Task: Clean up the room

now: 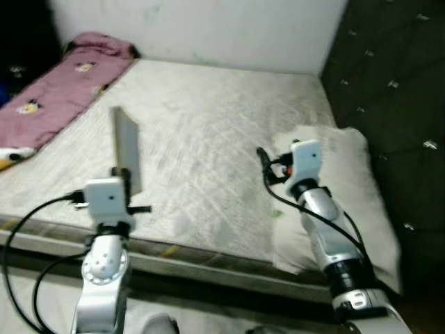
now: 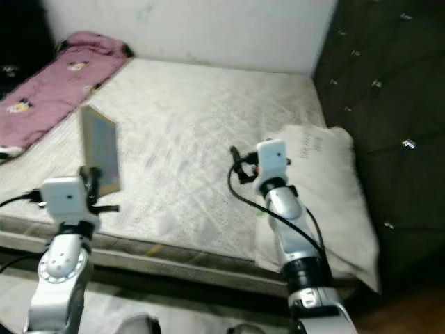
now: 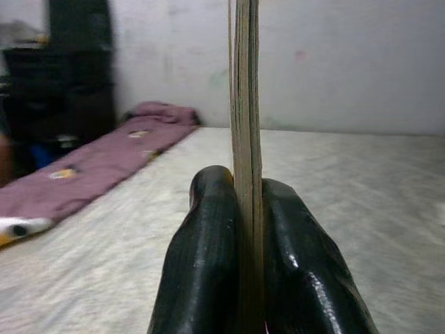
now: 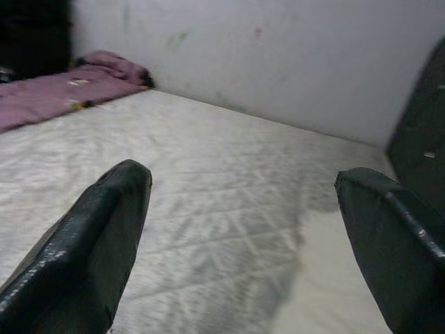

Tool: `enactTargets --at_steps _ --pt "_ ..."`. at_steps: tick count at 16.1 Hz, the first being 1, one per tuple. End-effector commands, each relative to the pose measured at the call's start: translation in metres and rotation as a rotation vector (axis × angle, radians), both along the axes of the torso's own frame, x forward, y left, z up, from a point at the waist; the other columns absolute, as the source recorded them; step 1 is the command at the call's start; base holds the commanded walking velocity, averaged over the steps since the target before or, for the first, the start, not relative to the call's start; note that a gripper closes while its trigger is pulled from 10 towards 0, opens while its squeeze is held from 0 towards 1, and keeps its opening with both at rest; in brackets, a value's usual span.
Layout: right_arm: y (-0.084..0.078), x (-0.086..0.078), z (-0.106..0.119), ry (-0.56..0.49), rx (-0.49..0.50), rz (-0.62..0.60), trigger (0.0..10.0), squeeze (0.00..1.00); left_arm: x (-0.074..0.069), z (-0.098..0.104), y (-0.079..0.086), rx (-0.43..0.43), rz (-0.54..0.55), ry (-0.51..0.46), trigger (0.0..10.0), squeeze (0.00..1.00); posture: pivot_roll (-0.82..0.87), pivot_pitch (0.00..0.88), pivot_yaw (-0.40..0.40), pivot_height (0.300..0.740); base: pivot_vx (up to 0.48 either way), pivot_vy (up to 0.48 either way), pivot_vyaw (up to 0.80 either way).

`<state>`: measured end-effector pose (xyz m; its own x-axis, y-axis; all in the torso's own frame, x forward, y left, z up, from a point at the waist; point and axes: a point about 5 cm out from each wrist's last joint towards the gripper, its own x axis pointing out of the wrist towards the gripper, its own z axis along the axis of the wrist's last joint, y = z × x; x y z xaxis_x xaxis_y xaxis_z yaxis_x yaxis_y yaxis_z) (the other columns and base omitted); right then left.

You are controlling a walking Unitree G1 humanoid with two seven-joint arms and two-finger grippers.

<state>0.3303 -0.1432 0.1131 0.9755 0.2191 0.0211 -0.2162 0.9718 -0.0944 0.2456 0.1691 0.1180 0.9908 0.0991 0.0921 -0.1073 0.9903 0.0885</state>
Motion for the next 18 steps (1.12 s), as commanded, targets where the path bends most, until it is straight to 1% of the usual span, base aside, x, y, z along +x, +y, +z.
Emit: enactTargets --at_steps 1,5,9,12,13,18 --pt "0.0045 0.0019 0.0024 -0.003 0.002 0.016 10.0 0.00 0.0016 0.0093 0.0055 0.021 0.019 -0.044 10.0 0.00 -0.02 0.000 -0.021 0.740 0.000 -0.266 0.00" --pt "0.0046 0.0024 0.0024 0.000 0.003 0.016 10.0 0.00 0.0018 0.0113 0.0059 -0.008 0.024 -0.060 10.0 0.00 -0.02 0.000 -0.022 0.740 0.000 0.000 0.00" --pt "0.0039 0.0027 0.0019 0.005 0.017 0.009 10.0 0.00 0.0019 0.0128 0.0029 -0.008 -0.009 -0.071 10.0 0.00 -0.02 0.000 -0.021 0.740 0.000 0.000 0.00" --pt "0.0033 0.0028 0.0017 0.007 0.024 0.008 10.0 0.00 0.0016 0.0139 0.0014 -0.011 -0.027 -0.080 10.0 0.00 -0.02 0.000 -0.017 0.740 0.000 0.000 -0.71" --pt "0.0033 0.0026 0.0016 0.006 0.023 0.007 10.0 0.00 0.0013 0.0145 0.0002 -0.009 -0.038 -0.084 10.0 0.00 -0.02 0.000 -0.018 0.740 0.285 0.000 -0.46" --pt "0.0036 0.0027 0.0018 0.005 0.020 0.010 10.0 0.00 0.0015 0.0145 -0.0002 -0.010 -0.048 -0.085 10.0 0.00 -0.02 0.000 -0.018 0.740 0.317 0.000 0.00"
